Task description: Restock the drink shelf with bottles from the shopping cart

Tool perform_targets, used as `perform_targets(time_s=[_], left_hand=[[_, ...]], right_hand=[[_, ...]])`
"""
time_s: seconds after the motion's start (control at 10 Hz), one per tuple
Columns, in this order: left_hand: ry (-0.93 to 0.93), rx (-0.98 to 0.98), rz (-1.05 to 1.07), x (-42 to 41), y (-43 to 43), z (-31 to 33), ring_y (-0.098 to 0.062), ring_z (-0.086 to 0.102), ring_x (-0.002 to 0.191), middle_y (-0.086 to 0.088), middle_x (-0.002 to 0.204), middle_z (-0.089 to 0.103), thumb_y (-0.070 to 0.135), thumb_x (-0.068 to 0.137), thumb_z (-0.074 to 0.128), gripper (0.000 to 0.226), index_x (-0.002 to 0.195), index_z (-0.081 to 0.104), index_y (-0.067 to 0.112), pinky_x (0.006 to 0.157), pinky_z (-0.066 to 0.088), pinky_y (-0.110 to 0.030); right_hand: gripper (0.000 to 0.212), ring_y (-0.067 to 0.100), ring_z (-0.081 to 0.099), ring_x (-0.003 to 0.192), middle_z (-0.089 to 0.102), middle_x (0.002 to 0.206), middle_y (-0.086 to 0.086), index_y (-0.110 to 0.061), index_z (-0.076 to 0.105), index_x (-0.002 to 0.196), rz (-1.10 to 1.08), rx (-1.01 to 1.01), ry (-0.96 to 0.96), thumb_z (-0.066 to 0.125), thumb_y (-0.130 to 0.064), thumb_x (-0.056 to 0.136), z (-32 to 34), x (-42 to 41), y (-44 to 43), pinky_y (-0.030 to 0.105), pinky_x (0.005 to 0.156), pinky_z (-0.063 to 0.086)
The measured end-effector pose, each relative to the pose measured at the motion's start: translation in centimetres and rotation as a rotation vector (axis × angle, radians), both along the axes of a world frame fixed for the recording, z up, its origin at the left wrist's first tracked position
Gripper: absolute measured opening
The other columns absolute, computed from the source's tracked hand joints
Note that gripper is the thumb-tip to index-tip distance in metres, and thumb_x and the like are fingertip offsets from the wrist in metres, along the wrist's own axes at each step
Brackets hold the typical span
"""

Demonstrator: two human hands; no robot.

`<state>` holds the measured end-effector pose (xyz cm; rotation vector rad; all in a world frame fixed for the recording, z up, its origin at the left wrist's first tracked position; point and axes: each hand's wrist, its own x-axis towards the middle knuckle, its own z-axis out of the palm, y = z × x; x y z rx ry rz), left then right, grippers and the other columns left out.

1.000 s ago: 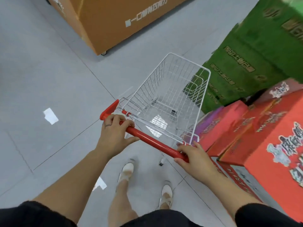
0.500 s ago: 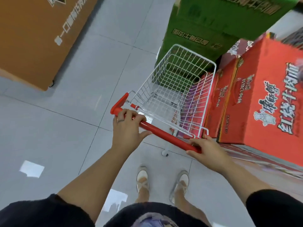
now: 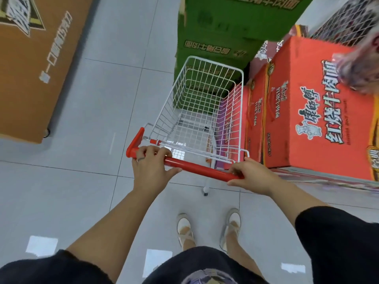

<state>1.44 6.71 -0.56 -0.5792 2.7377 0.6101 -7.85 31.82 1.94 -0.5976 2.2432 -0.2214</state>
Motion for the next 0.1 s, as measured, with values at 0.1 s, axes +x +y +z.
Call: perform_targets(time_s=[0.1], left_hand=[[-0.190,0.052,-0.024,-1.04,0.25,2.23,-0.029,0.029,0.131,-0.004,0.134,0.046,0.052,0.080,0.063,0.051,0.123,0.053,0.028,0.106,0.031,-0.048]], right_hand=[[0.028,0.015,0.059,0.081,0.062,0.091,-0.004,-0.018,0.062,0.107,-0.126,-0.024,-0.038,0.063,-0.036,0.086,1.85,-0.24,-0.74,0.030,0.073,0.047]])
